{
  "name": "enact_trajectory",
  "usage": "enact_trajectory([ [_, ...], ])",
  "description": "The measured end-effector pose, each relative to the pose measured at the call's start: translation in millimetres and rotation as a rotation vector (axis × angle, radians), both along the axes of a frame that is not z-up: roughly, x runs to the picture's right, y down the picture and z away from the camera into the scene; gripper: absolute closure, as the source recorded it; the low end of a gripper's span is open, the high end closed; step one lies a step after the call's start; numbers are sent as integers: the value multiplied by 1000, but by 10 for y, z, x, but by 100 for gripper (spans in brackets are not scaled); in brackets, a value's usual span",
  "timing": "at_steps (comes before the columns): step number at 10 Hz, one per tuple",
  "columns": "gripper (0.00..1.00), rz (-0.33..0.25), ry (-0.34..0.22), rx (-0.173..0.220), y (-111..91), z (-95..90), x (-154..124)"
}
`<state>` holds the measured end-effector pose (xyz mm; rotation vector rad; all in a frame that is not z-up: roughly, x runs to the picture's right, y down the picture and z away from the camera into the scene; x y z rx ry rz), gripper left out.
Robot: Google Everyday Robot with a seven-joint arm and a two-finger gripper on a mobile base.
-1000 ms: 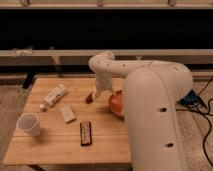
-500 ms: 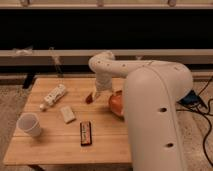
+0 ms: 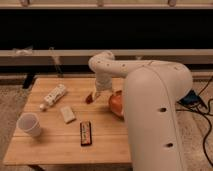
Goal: Drag the pepper across the table
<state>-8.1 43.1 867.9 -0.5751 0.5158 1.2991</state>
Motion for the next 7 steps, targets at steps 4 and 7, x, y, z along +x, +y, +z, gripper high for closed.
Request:
enact_trajectory([
  [4, 20, -5, 17, -3, -130, 158, -545],
  [7, 20, 1, 46, -26, -78, 357, -794],
])
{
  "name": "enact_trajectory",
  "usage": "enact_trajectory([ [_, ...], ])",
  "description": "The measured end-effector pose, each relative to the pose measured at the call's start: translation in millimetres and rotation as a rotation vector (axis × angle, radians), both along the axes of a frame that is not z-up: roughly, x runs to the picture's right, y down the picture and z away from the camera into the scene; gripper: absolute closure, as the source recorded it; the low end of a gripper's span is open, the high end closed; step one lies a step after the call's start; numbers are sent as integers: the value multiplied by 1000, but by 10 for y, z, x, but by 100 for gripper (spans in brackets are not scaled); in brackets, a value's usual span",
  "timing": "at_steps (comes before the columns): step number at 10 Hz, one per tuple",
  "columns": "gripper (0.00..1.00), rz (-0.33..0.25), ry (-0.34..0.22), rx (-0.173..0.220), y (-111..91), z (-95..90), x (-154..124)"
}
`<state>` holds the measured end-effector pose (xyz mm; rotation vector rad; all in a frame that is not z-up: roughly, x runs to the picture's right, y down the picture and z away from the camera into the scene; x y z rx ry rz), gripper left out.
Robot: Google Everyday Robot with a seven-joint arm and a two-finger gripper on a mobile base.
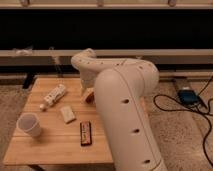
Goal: Drag the pepper across the table
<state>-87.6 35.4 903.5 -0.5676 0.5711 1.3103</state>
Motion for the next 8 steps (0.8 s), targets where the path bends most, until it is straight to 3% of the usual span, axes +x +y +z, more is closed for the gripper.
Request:
enact_trajectory([
  [5, 20, 39, 51, -50, 196, 189, -5],
  [8, 20, 57, 39, -64, 298, 230, -33],
])
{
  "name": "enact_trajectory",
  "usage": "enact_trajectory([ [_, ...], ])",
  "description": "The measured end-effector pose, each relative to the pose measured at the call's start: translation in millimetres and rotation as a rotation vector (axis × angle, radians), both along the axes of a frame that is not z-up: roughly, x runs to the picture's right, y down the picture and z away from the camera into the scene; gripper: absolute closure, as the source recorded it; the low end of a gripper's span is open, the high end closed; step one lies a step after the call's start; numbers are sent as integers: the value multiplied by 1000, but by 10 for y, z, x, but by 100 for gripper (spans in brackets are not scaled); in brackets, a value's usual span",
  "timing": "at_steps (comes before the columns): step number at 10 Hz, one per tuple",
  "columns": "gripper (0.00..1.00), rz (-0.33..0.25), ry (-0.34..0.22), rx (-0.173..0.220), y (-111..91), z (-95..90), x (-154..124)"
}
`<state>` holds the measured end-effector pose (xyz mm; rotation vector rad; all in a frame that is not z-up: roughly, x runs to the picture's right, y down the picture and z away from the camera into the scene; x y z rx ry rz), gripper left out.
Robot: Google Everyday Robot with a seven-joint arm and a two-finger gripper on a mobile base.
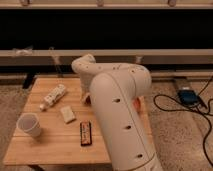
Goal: Drag the pepper across the table
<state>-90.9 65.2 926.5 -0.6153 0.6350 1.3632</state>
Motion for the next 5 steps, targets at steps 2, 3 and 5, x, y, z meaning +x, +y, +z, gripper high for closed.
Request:
enact_trajectory([
  [2, 20, 13, -10, -5, 58, 45, -32],
  [3, 20, 17, -15, -5, 67, 63, -46],
  [5, 23, 25, -15, -10, 104, 118, -54],
])
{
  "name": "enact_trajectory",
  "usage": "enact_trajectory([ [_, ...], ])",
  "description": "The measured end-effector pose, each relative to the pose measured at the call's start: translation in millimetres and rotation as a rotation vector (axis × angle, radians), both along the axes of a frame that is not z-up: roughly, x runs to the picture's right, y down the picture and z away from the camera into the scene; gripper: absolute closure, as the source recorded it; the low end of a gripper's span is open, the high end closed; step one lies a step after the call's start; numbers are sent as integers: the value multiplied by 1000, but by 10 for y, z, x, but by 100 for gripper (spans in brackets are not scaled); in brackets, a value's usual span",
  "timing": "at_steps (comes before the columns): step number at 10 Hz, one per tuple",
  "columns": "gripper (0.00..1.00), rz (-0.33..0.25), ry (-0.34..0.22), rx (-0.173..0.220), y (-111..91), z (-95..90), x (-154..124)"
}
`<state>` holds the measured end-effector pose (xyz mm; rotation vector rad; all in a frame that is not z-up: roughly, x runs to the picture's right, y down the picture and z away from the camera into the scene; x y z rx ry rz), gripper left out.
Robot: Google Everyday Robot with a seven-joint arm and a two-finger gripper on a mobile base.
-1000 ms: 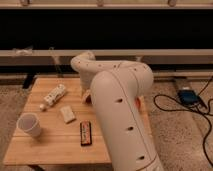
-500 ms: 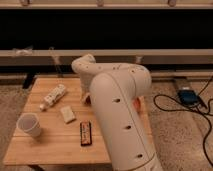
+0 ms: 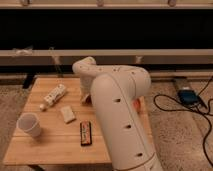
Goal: Drag the pepper across the table
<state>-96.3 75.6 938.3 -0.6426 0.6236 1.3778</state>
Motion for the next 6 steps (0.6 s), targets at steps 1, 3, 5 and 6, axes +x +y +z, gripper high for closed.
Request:
enact_trajectory([
  [1, 30, 3, 3, -1, 6, 21, 7],
  [3, 49, 11, 11, 0, 2, 47, 27],
  [5, 69, 15, 18, 1, 0, 62, 48],
  [6, 79, 14, 20, 1, 3, 63, 64],
])
